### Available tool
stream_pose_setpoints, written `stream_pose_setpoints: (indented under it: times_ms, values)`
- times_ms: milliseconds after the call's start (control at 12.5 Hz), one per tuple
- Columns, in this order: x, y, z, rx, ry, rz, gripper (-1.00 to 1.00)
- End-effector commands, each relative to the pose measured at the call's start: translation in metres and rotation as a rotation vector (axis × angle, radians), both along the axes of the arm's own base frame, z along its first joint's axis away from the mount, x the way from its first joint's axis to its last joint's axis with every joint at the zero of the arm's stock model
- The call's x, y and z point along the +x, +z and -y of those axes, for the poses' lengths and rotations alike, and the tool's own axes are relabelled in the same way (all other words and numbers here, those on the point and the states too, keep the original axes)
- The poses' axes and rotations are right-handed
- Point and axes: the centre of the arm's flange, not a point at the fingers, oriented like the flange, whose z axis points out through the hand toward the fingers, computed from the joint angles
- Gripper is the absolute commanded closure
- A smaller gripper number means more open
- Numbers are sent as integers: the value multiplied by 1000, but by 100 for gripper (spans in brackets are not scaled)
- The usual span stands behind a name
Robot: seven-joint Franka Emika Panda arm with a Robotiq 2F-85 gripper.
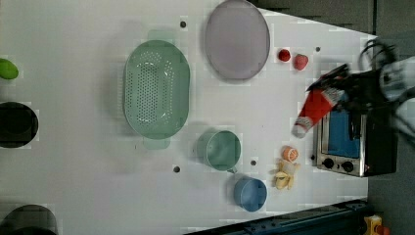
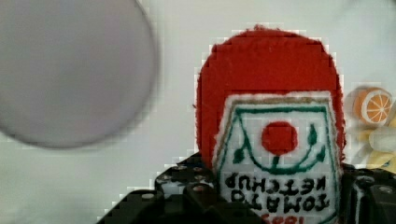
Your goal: Pick Ketchup from oven and place it on table.
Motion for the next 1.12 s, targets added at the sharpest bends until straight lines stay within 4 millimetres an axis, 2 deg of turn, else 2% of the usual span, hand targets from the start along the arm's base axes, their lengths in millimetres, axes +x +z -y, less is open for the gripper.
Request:
stream_pose_setpoints:
  times_ms: [80, 320, 640, 720, 800, 960, 1040, 1120]
  values:
    - [-20, -39, 10, 10, -28, -5, -27]
    - [-36, -98, 17, -10, -41, -36, -27]
    - [-39, -161, 23, -46, -50, -41, -27]
    - [-42, -174, 24, -53, -49, -56, -34]
    - [-44, -184, 25, -59, -49, -63, -54]
    - [-40, -186, 24, -63, -45, -18, -97]
    - [-35, -176, 23, -60, -46, 14, -100]
    - [-29, -156, 21, -51, -53, 47, -100]
